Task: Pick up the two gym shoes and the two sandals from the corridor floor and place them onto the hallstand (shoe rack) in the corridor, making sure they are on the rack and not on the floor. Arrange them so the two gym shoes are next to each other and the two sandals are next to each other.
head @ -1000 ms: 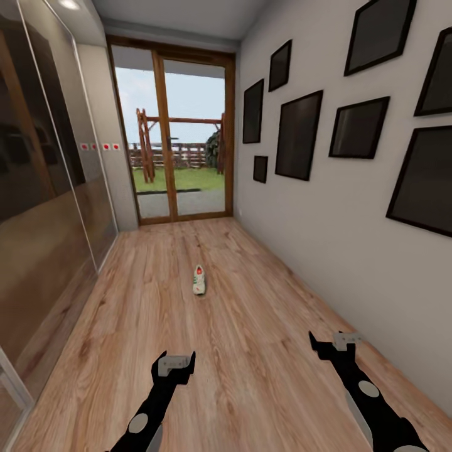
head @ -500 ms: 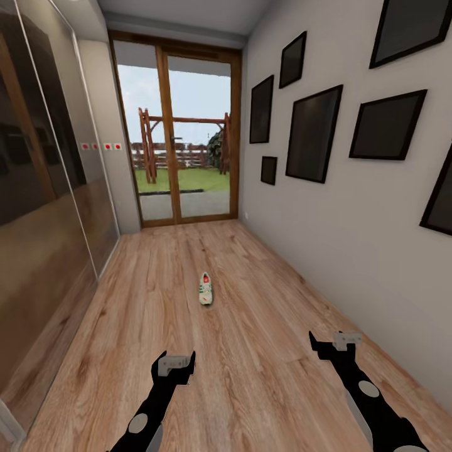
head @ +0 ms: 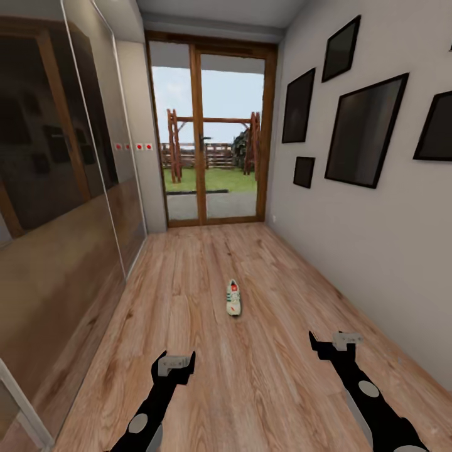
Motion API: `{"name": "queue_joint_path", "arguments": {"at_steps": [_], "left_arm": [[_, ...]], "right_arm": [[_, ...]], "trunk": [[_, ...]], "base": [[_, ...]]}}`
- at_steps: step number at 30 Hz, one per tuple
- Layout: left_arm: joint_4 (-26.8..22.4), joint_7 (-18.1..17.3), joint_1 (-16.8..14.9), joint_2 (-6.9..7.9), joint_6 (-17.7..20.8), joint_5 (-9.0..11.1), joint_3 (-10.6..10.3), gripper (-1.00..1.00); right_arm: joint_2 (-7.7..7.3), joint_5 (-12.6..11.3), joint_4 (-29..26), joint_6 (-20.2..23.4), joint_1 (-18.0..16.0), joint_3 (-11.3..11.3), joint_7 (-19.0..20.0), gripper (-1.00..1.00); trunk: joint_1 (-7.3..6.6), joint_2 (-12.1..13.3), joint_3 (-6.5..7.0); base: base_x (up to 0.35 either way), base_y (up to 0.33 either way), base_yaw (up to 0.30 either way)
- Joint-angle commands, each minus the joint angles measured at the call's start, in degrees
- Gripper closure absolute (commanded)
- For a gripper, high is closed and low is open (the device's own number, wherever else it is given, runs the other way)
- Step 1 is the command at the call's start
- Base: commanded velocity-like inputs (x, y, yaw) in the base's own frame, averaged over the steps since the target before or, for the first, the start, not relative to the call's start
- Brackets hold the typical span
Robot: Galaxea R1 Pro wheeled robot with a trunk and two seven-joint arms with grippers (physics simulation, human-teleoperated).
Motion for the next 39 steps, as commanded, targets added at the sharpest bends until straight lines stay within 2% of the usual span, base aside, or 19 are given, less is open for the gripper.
{"name": "queue_joint_path", "arguments": {"at_steps": [1, 14, 20, 39], "left_arm": [[0.08, -0.28, -0.05, -0.01, -0.17, 0.36, -0.02, -1.00], [0.08, -0.33, -0.05, -0.06, -0.17, 0.30, -0.13, -1.00], [0.08, -0.34, -0.05, -0.09, -0.17, 0.29, -0.19, -1.00], [0.08, -0.34, -0.05, -0.09, -0.17, 0.29, -0.46, -1.00]], "right_arm": [[0.03, -0.01, 0.00, -0.16, -0.02, -0.29, 0.52, -1.00], [0.03, -0.01, -0.08, -0.16, -0.02, -0.32, 0.52, -1.00], [0.03, -0.06, -0.23, -0.16, -0.02, -0.29, 0.52, -1.00], [0.01, -0.03, -0.24, -0.24, -0.02, -0.34, 0.52, -1.00]], "trunk": [[0.02, -0.02, -0.06], [0.02, -0.02, -0.06], [0.02, -0.02, -0.06], [0.02, -0.02, -0.06]], "base": [[0.287, 0.191, 0.275], [0.287, 0.192, 0.257], [0.302, 0.131, 0.030], [0.333, 0.006, 0.001]]}}
